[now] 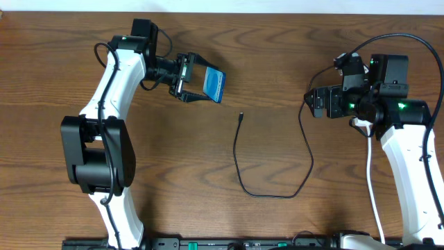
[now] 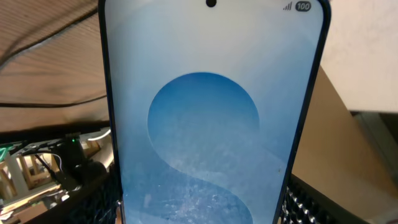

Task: Plug charger to phone and switch on socket
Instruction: 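Lift the phone upright with the left gripper and hold it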

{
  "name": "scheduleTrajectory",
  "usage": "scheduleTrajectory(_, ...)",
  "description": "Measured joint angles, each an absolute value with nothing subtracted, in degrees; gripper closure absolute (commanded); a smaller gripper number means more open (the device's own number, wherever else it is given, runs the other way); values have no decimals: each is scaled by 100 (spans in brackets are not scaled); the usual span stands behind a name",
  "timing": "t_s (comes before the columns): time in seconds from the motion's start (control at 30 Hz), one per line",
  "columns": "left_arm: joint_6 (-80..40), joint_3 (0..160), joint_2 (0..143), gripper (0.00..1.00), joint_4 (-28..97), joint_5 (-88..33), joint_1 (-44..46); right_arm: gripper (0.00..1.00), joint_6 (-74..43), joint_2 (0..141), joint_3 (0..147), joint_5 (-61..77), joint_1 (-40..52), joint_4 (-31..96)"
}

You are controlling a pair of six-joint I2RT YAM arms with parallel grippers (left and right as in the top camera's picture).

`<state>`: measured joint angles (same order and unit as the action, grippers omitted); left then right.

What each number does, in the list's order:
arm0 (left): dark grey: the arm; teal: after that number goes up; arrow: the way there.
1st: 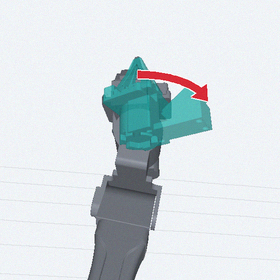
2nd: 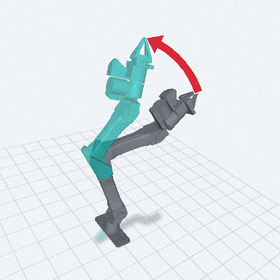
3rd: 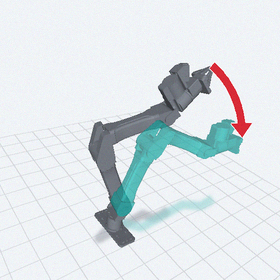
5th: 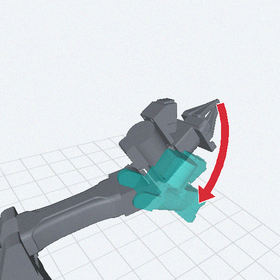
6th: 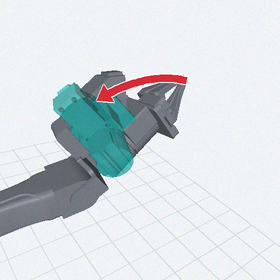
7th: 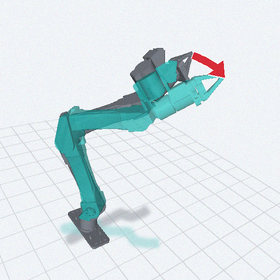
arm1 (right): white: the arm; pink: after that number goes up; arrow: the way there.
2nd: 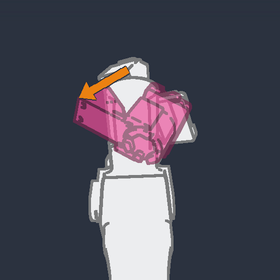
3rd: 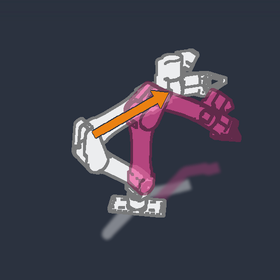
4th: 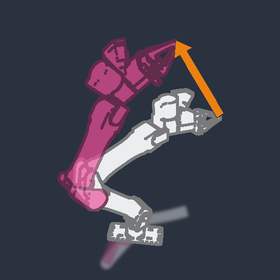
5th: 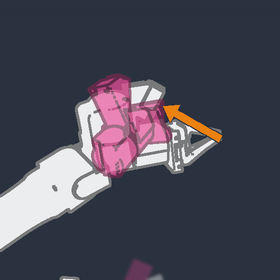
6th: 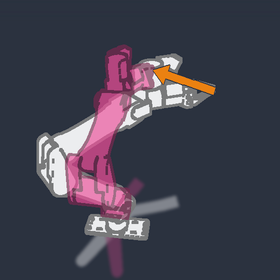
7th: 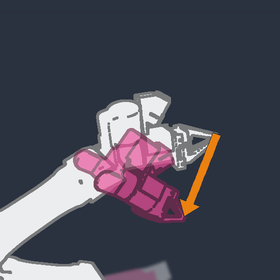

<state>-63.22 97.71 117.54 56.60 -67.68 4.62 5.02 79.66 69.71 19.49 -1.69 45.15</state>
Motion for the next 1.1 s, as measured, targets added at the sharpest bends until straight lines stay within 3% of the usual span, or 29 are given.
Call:
scheduleTrajectory(0.37, -6504, 9771, 11754, 48, 5660, -6163, 462, 1, 502, 7966, 6971, 1949, -169, 4515)
scheduleTrajectory(1.1, -7135, 9771, 11754, 48, 5808, -6139, 462, 1, 502, 7966, 6971, 1949, -169, 4515)
